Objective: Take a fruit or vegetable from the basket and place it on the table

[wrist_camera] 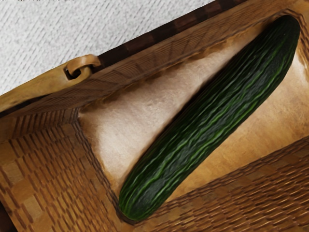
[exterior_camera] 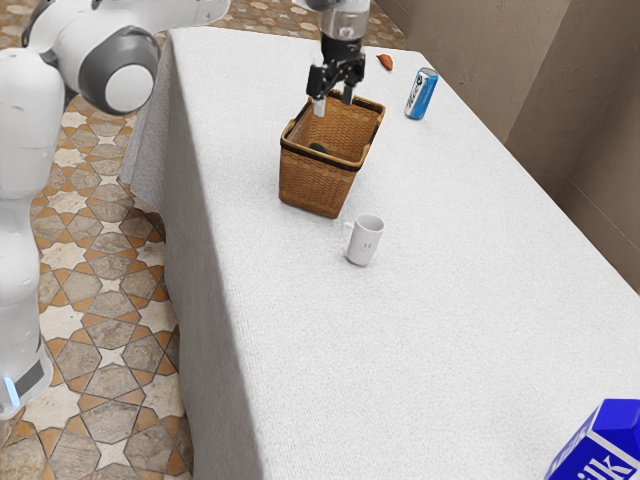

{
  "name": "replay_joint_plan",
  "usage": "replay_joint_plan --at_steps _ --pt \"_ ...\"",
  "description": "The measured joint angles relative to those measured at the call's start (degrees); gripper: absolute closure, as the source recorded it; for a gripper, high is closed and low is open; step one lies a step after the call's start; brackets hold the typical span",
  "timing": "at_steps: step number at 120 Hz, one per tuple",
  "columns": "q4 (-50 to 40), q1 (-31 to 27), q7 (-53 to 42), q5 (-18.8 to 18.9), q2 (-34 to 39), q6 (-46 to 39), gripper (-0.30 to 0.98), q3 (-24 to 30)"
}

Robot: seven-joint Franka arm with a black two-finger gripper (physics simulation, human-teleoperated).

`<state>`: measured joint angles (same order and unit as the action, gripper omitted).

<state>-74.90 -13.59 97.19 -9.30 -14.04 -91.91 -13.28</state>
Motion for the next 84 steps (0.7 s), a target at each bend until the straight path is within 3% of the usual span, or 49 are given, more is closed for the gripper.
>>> replay_joint_plan --at_steps 84 --pt "-0.03 -6.88 -14.54 -5.56 -9.23 -5.63 0.00 3.43"
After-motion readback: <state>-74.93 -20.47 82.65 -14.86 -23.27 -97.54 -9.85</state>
